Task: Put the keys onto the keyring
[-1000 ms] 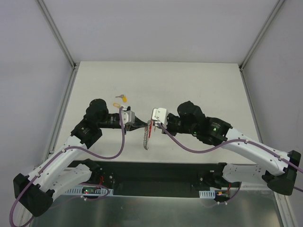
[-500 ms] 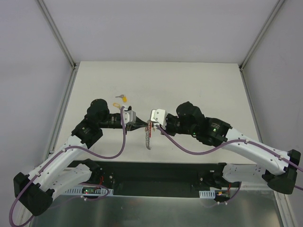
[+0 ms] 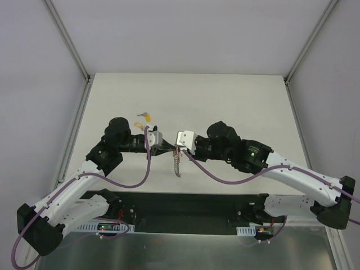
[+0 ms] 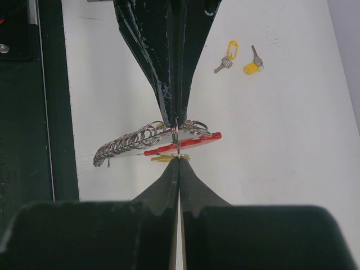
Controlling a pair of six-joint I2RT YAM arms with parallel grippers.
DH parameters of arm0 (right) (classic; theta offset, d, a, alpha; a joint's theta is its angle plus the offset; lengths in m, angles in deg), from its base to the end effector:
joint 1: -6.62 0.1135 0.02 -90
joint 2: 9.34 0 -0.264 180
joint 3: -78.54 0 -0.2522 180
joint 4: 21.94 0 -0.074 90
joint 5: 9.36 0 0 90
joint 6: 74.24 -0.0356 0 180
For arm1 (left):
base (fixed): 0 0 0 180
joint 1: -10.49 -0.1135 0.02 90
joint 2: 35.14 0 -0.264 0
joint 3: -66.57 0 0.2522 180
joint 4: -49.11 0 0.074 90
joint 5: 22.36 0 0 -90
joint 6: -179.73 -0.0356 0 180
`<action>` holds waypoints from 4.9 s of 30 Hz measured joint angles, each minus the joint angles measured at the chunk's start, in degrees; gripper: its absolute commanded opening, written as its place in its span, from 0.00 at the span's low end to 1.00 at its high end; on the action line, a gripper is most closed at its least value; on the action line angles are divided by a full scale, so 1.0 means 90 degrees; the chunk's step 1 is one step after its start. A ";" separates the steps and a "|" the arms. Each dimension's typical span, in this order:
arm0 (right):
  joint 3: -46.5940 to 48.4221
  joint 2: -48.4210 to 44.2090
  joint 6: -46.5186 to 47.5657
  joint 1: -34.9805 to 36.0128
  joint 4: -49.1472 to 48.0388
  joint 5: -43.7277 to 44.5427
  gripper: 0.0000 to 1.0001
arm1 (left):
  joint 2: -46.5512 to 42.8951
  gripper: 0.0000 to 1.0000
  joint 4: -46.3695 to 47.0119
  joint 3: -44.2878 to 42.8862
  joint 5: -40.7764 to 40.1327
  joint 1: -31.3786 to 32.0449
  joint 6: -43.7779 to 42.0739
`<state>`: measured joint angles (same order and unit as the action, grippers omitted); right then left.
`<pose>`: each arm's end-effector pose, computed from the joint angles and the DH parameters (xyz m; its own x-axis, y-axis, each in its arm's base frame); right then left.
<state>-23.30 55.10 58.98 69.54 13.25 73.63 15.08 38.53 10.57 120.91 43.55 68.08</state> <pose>0.1112 0.2271 0.3715 0.5192 -0.4777 -0.7088 -0.7958 0.0324 -0.6047 0.1495 -0.1314 0.3338 0.3021 0.0666 -0.9509 0.9512 0.0441 0.3053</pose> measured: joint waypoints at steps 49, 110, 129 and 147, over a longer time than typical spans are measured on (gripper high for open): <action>0.0090 0.0068 0.0010 0.0027 0.0134 0.0182 0.01 | 0.0007 0.00 -0.0029 0.0000 -0.0168 0.0044 -0.0007; 0.1897 0.5411 -0.1365 -0.1766 0.2703 0.0967 0.03 | -0.0996 0.00 -0.0690 0.0000 -0.1982 0.0066 -0.0746; 0.1705 0.4923 -0.1474 -0.1768 0.2157 0.0614 0.37 | -0.0998 0.00 -0.0724 0.0000 -0.1979 0.0066 -0.0746; -0.2186 0.2348 -0.2159 -0.2431 -0.1712 0.0061 0.30 | -0.0991 0.00 -0.0724 0.0000 -0.1974 0.0066 -0.0743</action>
<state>-42.97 76.24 39.55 47.66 -2.16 74.18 6.16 32.02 10.57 103.14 44.14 61.39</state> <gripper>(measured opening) 0.314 0.007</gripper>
